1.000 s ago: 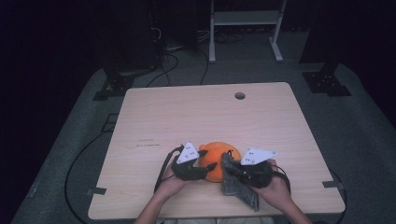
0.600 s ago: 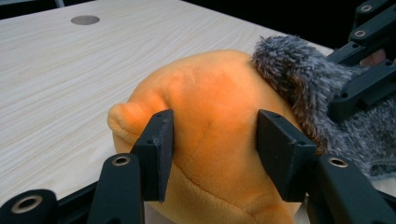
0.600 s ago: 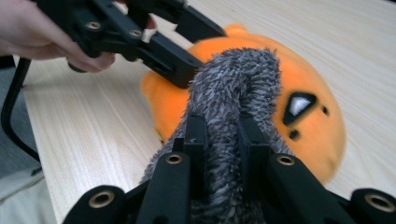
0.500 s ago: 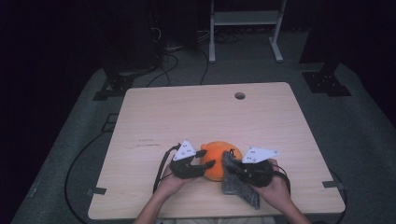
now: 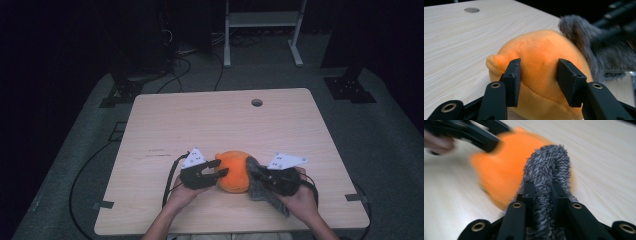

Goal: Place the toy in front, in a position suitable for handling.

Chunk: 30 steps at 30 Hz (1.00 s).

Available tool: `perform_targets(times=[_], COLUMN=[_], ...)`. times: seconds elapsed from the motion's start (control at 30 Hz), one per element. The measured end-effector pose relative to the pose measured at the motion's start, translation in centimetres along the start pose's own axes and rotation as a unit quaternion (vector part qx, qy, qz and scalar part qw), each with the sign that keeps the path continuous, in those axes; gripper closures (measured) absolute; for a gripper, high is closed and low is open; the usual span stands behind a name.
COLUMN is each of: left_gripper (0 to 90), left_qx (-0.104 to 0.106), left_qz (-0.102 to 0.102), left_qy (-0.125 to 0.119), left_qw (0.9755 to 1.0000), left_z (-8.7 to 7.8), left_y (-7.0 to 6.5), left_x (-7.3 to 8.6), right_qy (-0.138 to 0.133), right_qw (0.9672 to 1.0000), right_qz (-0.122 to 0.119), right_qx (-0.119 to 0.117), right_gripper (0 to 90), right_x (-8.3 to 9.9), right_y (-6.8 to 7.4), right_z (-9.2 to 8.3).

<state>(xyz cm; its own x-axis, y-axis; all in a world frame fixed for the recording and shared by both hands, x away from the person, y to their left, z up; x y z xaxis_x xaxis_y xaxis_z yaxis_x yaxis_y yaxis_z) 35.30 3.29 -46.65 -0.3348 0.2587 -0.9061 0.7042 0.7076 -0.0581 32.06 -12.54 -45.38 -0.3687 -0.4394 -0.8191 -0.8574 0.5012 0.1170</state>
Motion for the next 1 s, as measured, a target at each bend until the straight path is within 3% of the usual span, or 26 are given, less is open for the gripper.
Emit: perform_targets(times=[0.03,0.07,0.1,0.13,0.2,0.27,0.3,0.4,0.43,0.53,0.6,0.7,0.87,0.9,0.97,1.0], left_gripper=[54.6,54.5,54.5,54.3,52.2,44.2,44.5,52.6,54.1,56.2,56.5,56.5,56.1,56.1,56.0,56.0], left_qx=[0.0,-0.005,-0.008,-0.008,-0.008,-0.016,-0.013,-0.004,-0.004,0.005,0.005,0.002,0.002,0.005,0.005,0.01], left_qz=[0.0,0.007,0.013,0.006,0.001,-0.007,-0.016,-0.009,0.002,-0.005,-0.004,-0.004,-0.015,-0.021,-0.021,-0.008], left_qy=[0.0,0.004,0.007,0.006,0.005,0.0,-0.001,0.001,0.005,0.004,0.006,0.012,0.013,0.011,0.01,0.011], left_qw=[1.0,1.0,0.9999,0.9999,1.0,0.9998,0.9998,1.0,1.0,1.0,1.0,0.9999,0.9998,0.9997,0.9997,0.9999], left_z=[0.0,0.1,0.1,0.1,-0.1,-0.4,-0.5,-0.3,0.1,0.1,0.1,0.1,0.1,0.2,0.3,0.4], left_y=[0.0,-0.2,0.0,0.1,0.3,0.8,1.0,0.5,0.1,-0.1,0.0,0.2,0.6,0.5,0.3,-0.2], left_x=[0.0,0.0,0.2,0.2,0.2,0.0,-0.1,0.1,0.3,0.2,0.2,0.5,0.7,0.7,0.6,0.5], right_qy=[0.0,0.005,0.009,0.01,0.005,0.002,0.0,-0.003,-0.004,-0.013,-0.002,0.021,0.016,0.014,0.009,0.005], right_qw=[1.0,0.9996,0.9994,0.9994,0.9997,0.9998,0.9999,0.9995,0.9997,0.9985,0.9979,0.9982,0.9995,0.9999,0.9999,0.9998], right_qz=[0.0,-0.025,-0.027,-0.027,-0.009,-0.001,0.013,0.023,0.018,0.0,-0.014,-0.03,-0.015,-0.001,-0.007,-0.012], right_qx=[0.0,-0.013,-0.018,-0.02,-0.023,-0.017,-0.012,-0.019,-0.017,-0.053,-0.063,-0.048,-0.021,-0.009,-0.005,-0.014], right_gripper=[76.1,75.9,75.9,76.0,76.2,76.2,76.1,76.1,76.4,76.4,76.4,76.3,76.4,76.5,76.7,76.6], right_x=[0.0,-0.4,-0.3,-0.2,0.0,0.1,0.4,0.6,0.4,-0.4,-0.5,0.1,0.4,0.6,0.3,0.1], right_y=[0.0,1.6,1.9,1.9,1.1,0.6,-0.4,-0.6,-0.3,1.7,2.8,2.8,1.2,0.4,0.7,1.2], right_z=[0.0,0.7,1.1,1.3,1.1,0.8,0.3,0.1,0.0,0.2,1.0,2.0,1.0,0.4,0.2,0.3])
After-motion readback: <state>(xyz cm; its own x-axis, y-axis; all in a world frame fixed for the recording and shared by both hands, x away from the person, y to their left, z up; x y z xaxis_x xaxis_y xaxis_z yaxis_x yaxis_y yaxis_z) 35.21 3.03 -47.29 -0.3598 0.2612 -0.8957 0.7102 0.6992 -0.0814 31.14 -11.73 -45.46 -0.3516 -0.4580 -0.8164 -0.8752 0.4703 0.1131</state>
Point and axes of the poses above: each handheld gripper's, and its own axes: z roughly forward along the jaws, x roughly out of its underside, y roughly to its left, the point moved 8 cm from there along z, roughly forward along the jaws, and after that the axes turned 13 degrees about -x, right-handed, at the moved point
